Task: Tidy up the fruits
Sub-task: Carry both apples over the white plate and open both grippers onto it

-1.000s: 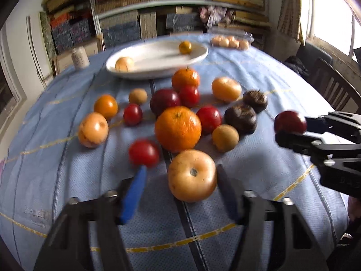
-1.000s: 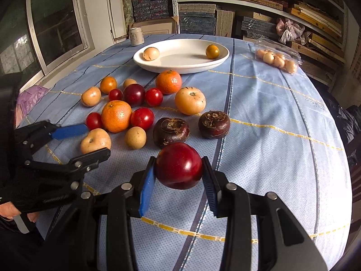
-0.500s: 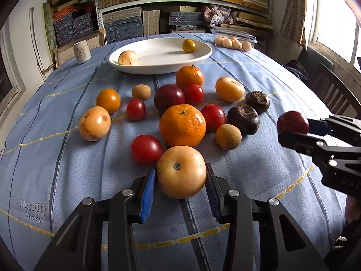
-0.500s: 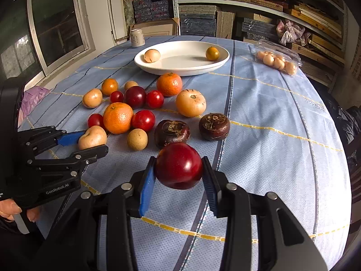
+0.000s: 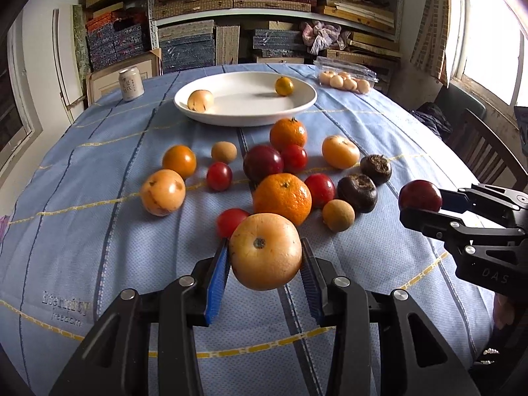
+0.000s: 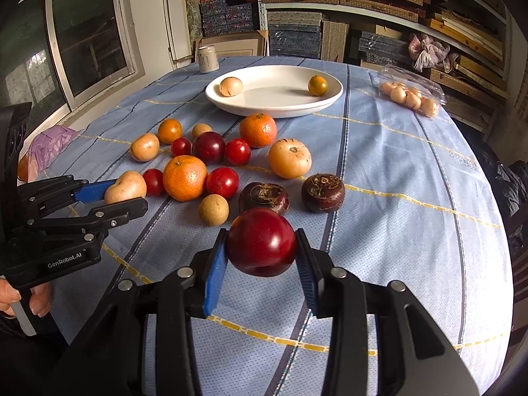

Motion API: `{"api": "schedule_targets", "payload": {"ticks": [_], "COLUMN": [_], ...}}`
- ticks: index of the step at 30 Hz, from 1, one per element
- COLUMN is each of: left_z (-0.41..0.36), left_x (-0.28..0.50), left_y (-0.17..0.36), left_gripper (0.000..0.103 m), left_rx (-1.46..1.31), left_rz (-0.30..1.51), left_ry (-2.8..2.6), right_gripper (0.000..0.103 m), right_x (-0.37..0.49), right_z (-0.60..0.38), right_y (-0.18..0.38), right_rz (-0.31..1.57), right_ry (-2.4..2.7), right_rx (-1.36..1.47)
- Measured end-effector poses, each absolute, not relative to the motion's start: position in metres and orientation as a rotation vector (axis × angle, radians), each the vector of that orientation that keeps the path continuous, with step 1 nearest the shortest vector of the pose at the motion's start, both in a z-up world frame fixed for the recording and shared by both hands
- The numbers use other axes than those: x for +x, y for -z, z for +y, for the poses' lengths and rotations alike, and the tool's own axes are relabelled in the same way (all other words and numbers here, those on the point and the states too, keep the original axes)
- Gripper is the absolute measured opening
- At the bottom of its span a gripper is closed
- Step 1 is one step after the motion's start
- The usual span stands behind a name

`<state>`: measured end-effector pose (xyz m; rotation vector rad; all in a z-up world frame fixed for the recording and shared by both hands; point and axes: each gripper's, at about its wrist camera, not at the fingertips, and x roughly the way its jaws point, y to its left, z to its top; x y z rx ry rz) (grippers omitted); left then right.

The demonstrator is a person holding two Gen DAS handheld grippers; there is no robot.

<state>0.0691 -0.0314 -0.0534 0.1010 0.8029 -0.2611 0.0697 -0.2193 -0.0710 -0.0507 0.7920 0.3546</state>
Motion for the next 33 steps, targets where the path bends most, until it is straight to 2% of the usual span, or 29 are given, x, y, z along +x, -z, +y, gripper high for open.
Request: {"api": "schedule_targets", "payload": {"ticks": [15, 24, 33], "left_z": [-0.014, -0.013, -0.023], "left_x": [0.119, 0.200, 0.285], "left_y": [0.008, -0.018, -0.014], "left_gripper": [0.042, 0.042, 0.042], "left_rx": [0.081, 0.055, 0.043], "left_rz": [0.761, 0.748, 0.766], "left_ry": [0.250, 0.254, 0.255], "right_gripper": [0.039, 0.039, 0.039], "right_x": [0.116, 0.187, 0.282], "right_z": [-0.221, -0.216, -0.204], "right_y": [0.022, -0.021, -0.009], "right_rz": [0.749, 0.702, 0.753], "right_ry": [-0.349, -0.347, -0.326], "right_rx": [-0.043, -0.045, -0.062]}}
